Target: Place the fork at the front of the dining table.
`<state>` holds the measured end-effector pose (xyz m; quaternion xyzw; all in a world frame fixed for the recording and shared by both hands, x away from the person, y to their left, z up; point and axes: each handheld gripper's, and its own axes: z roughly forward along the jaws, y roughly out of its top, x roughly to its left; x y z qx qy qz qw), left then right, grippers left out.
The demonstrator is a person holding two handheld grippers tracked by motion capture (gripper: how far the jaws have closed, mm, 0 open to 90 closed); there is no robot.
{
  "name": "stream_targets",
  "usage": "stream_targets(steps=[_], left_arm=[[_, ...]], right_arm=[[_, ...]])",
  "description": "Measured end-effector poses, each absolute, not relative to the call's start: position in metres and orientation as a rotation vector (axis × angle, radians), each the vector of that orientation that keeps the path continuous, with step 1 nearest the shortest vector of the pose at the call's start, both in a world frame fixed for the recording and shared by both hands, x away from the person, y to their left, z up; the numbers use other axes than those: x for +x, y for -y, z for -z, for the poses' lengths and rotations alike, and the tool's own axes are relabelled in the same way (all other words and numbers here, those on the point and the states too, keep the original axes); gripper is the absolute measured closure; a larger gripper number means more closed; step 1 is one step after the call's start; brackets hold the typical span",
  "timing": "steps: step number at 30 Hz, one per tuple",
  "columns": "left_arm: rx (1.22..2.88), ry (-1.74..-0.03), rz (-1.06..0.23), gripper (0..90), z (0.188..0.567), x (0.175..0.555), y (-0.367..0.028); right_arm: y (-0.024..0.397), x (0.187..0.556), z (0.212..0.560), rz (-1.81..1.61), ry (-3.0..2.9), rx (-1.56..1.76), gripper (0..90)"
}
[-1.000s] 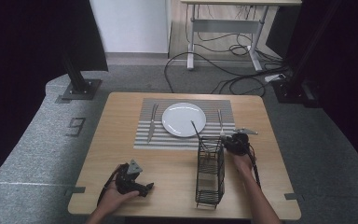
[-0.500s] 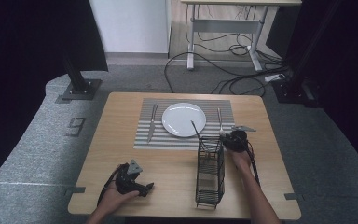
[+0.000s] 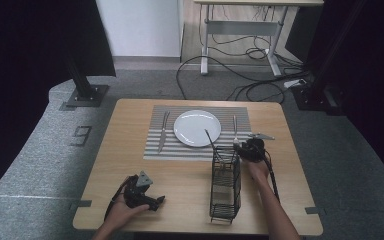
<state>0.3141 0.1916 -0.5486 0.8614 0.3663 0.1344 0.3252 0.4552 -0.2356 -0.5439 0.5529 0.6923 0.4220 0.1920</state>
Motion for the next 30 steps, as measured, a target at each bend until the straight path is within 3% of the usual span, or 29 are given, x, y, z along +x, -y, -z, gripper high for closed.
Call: stream_targets(steps=[11,30], left_arm=[[2.258,-0.961,-0.353,0.0,0.549,0.314,-0.191],[2.258,-0.961,-0.353,0.0,0.549,0.314,-0.192]], right_arm=[[0.253,0.425,0.523,-1.237,-1.948,1.493,49.1],[0.264,0.385,0.52,-1.258,-1.935,1.452,47.9]])
